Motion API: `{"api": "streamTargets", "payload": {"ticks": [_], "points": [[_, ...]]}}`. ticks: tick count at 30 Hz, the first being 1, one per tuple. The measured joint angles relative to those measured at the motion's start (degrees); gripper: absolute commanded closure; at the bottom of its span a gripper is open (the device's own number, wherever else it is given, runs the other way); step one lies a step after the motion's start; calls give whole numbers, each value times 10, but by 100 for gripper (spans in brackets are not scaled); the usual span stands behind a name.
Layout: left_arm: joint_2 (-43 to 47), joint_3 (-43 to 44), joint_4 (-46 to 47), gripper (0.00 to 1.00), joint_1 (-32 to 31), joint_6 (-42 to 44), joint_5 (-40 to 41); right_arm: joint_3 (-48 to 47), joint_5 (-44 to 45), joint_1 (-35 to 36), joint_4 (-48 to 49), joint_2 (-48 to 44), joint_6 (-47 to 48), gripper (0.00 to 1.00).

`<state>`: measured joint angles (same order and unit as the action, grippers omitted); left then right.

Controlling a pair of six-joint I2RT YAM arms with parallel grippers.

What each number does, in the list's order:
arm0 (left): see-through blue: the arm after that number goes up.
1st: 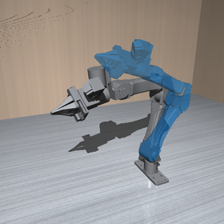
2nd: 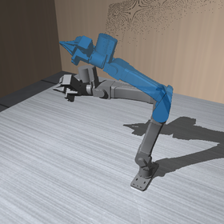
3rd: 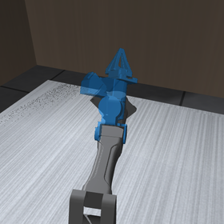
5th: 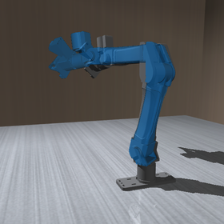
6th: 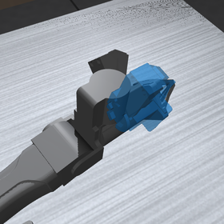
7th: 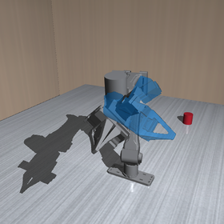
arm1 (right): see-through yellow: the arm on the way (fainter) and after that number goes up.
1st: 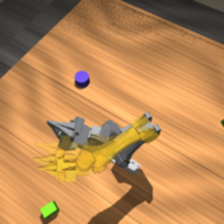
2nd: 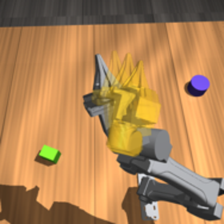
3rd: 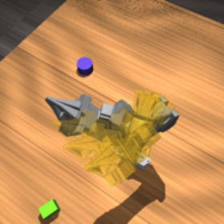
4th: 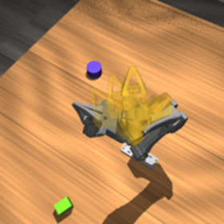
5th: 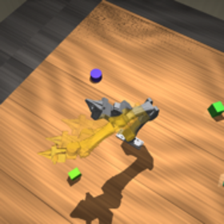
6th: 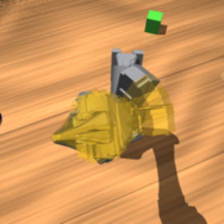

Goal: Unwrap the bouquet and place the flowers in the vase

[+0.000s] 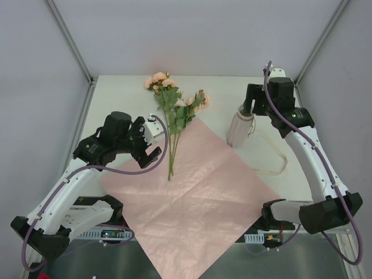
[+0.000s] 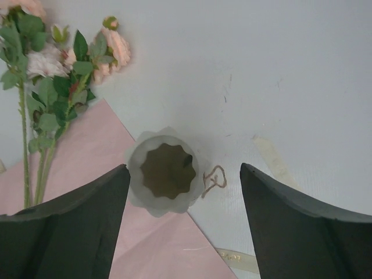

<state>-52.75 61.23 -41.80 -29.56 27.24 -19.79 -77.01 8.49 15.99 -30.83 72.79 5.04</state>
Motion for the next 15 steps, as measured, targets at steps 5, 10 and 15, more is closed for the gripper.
{"api": "streamTargets", "payload": {"ticks": [5, 10, 15], "points": [[-31, 49, -30, 1, 0, -40, 51, -95, 13, 43, -21, -19, 1, 19], [-65, 123, -47, 1, 26, -76, 78, -164, 76, 197, -20, -25, 1, 24], [-61, 120, -52, 1, 116, -101, 27, -108, 103, 327, -10, 21, -14, 34]]}}
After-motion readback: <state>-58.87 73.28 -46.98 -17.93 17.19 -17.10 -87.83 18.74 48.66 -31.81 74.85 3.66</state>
